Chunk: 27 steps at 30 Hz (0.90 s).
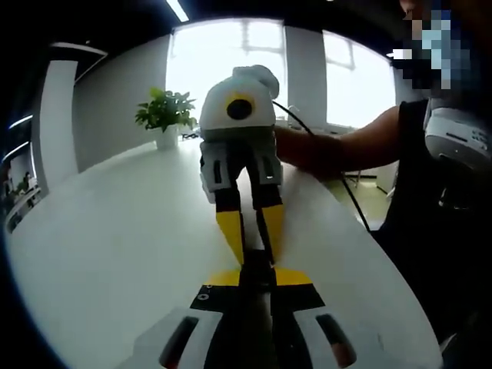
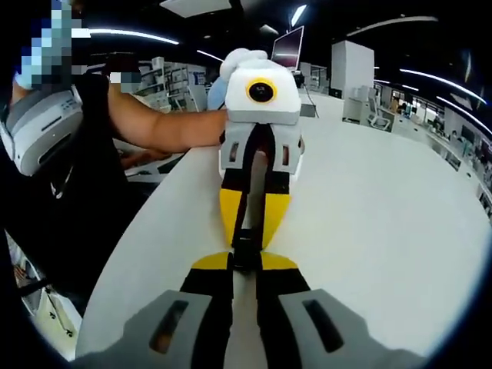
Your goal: Snap the two parts of the plastic buckle together until the buckle closes and remains connected.
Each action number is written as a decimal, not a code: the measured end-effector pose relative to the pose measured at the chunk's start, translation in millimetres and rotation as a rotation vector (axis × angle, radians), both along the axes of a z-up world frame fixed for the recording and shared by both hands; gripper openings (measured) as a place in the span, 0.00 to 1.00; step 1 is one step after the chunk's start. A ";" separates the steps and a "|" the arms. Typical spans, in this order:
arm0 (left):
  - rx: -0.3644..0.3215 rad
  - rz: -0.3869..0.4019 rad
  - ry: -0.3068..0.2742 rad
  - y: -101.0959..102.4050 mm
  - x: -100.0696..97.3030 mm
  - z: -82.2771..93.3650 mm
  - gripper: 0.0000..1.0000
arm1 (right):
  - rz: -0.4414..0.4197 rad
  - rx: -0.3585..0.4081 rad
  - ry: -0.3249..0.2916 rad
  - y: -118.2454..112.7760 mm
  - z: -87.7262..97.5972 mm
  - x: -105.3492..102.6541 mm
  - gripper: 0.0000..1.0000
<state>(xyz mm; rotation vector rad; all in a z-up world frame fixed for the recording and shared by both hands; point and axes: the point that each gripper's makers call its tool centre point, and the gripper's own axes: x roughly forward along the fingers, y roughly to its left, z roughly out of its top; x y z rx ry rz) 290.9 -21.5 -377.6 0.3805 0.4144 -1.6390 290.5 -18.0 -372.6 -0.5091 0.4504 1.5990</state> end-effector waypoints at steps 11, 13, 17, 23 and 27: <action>0.006 0.005 -0.008 0.3 -4.4 -2.3 0.09 | -0.039 0.055 0.002 -3.3 -1.1 0.7 0.09; 0.006 0.007 -0.007 0.8 -5.2 -1.9 0.09 | -0.044 0.063 0.010 -2.9 -0.9 -0.4 0.09; 0.011 0.012 -0.008 2.1 -7.4 -2.4 0.09 | -0.047 0.066 0.007 -1.8 -0.5 -2.2 0.09; 0.011 0.014 0.001 4.1 -9.0 -1.2 0.09 | -0.049 0.069 0.005 -1.0 -0.4 -5.0 0.09; 0.010 0.016 0.006 5.2 -10.4 -0.8 0.10 | -0.052 0.070 0.004 -0.7 -0.2 -5.5 0.09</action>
